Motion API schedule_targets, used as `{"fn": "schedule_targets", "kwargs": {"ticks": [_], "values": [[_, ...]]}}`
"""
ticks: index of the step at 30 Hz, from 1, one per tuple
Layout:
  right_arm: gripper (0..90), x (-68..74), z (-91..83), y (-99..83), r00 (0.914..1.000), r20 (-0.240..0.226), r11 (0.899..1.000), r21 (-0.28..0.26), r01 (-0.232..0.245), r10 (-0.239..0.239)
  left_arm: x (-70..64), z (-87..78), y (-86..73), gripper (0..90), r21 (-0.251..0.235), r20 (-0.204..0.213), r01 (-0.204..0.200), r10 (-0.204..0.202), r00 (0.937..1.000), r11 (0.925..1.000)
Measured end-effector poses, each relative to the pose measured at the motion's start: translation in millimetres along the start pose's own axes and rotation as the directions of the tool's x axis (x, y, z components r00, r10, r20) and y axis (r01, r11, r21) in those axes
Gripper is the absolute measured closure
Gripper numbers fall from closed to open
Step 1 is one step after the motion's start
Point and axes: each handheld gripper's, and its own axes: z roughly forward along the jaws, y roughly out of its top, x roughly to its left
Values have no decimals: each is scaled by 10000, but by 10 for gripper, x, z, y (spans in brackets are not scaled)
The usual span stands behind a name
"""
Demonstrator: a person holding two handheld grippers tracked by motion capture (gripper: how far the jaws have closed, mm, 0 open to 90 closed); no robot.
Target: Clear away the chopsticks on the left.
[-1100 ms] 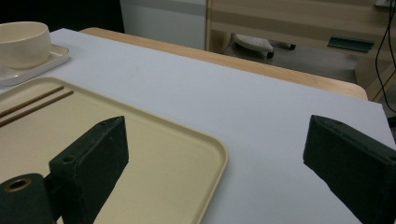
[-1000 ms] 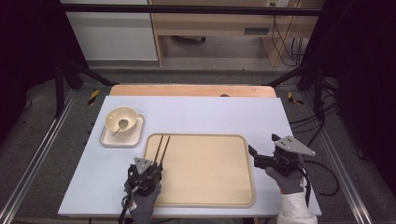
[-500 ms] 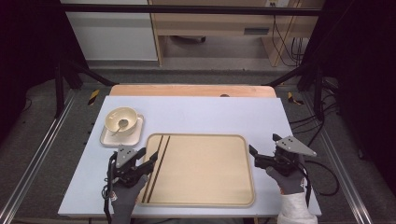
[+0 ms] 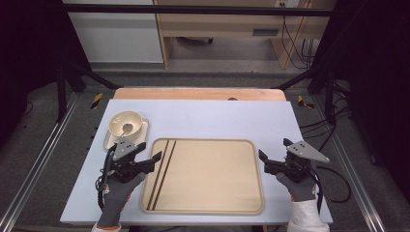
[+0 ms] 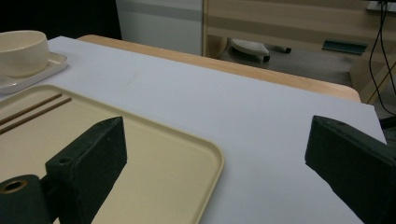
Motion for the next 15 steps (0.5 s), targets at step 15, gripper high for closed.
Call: {"fn": "schedule_targets", "kwargs": {"ticks": [15], "values": [[56,-1,4,-2,10000,95,10000,76,-2,1,365,-176,-212,279,-15,-666,-320,319,9973,9995]]}}
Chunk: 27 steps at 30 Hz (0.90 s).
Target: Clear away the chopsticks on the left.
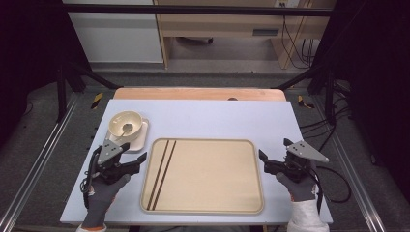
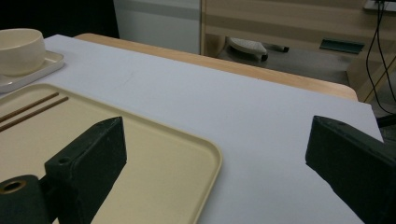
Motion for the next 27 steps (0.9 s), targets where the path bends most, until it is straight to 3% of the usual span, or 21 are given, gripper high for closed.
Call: {"fn": "schedule_targets", "kwargs": {"ticks": [4,7,20,27], "values": [[56,-16,-13,1,10000,40,10000,-38,5,-5,111,-9,-104,272,335,-540,-172,190,9984,9993],[56,-22,-20,7,10000,48,9999,-98,28,-28,212,-10,-154,268,413,-727,40,-10,9974,9991],[57,3,41,-17,10000,34,9999,135,44,-45,516,-32,-139,247,231,-1079,210,-184,9940,9995],[57,18,74,-33,10000,44,9997,244,83,-84,608,60,-94,243,156,-1176,10,9,9931,9999]]}}
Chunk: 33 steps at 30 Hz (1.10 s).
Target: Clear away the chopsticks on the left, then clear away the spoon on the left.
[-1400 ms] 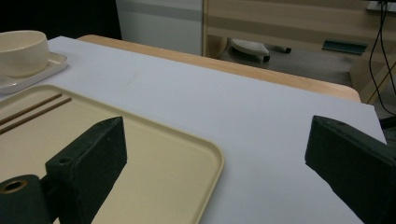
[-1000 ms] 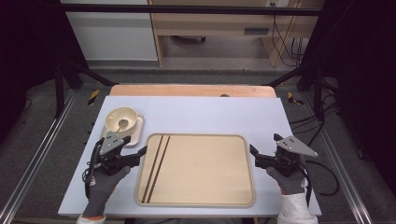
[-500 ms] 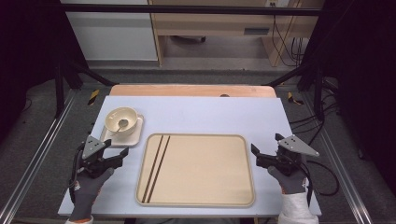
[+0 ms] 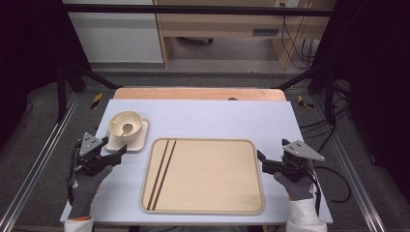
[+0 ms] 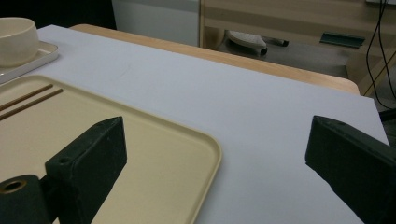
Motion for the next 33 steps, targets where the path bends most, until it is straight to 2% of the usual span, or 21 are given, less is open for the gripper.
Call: {"fn": "schedule_targets", "kwargs": {"ticks": [5,11,15,16,21,22,26,33], "values": [[58,12,14,4,10000,-41,10000,17,73,-73,31,79,13,258,2,-225,-107,107,9997,9999],[58,23,35,-5,10000,-13,9999,97,48,-48,81,134,-5,287,130,-37,-32,33,10000,9999],[59,29,36,-9,10000,-61,9999,93,67,-67,109,170,0,327,42,30,127,-127,9999,9999],[59,30,40,-11,9999,-38,9999,128,115,-114,123,177,1,333,-18,-67,134,-134,9999,9999],[60,33,36,-11,9999,-64,9998,136,113,-112,169,192,10,386,-416,18,102,-102,9999,9991],[60,31,35,-13,9999,-56,9999,138,99,-98,172,202,7,392,-399,74,133,-130,9999,9991],[61,23,26,-12,10000,-34,9999,87,74,-74,151,235,-4,414,-156,-37,-190,190,9998,9997],[62,27,24,-13,9999,-52,9999,84,90,-89,150,221,-24,551,64,-268,-313,315,9991,9995]]}}
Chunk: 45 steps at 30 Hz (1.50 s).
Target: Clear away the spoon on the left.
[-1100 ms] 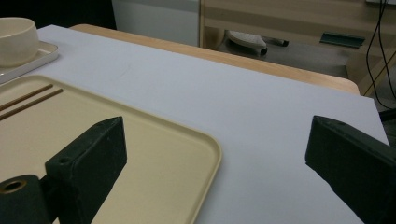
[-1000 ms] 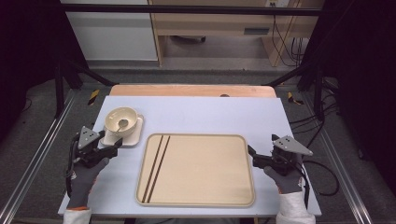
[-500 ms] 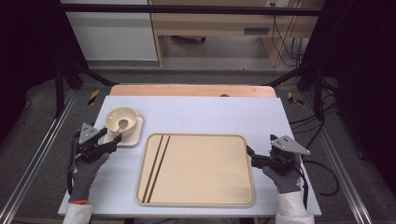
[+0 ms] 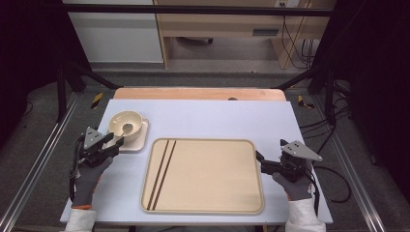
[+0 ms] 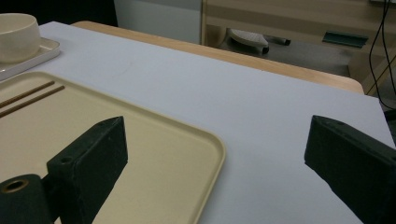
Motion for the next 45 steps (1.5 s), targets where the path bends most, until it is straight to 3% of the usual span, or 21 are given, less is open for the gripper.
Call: {"fn": "schedule_targets", "kwargs": {"ticks": [2,8,12,15,19,45], "values": [[63,4,3,-2,10000,3,10000,18,43,-43,-4,-1,1,589,-89,163,4,-2,9999,10000],[64,12,15,-4,10000,-5,10000,53,51,-51,-45,10,16,636,-147,135,-203,205,9997,9997],[64,15,18,-3,10000,-5,10000,54,70,-70,-26,-5,18,668,-125,229,131,-128,9997,9998],[65,14,21,-4,10000,-17,10000,62,58,-58,-31,-10,21,707,-108,212,139,-137,9997,9998],[65,11,21,-4,10000,-10,10000,61,61,-61,-63,1,24,734,-23,112,-37,37,9999,10000],[66,6,18,-6,10000,2,10000,52,57,-57,-102,-63,46,871,-32,-381,-70,69,9992,10000]]}}
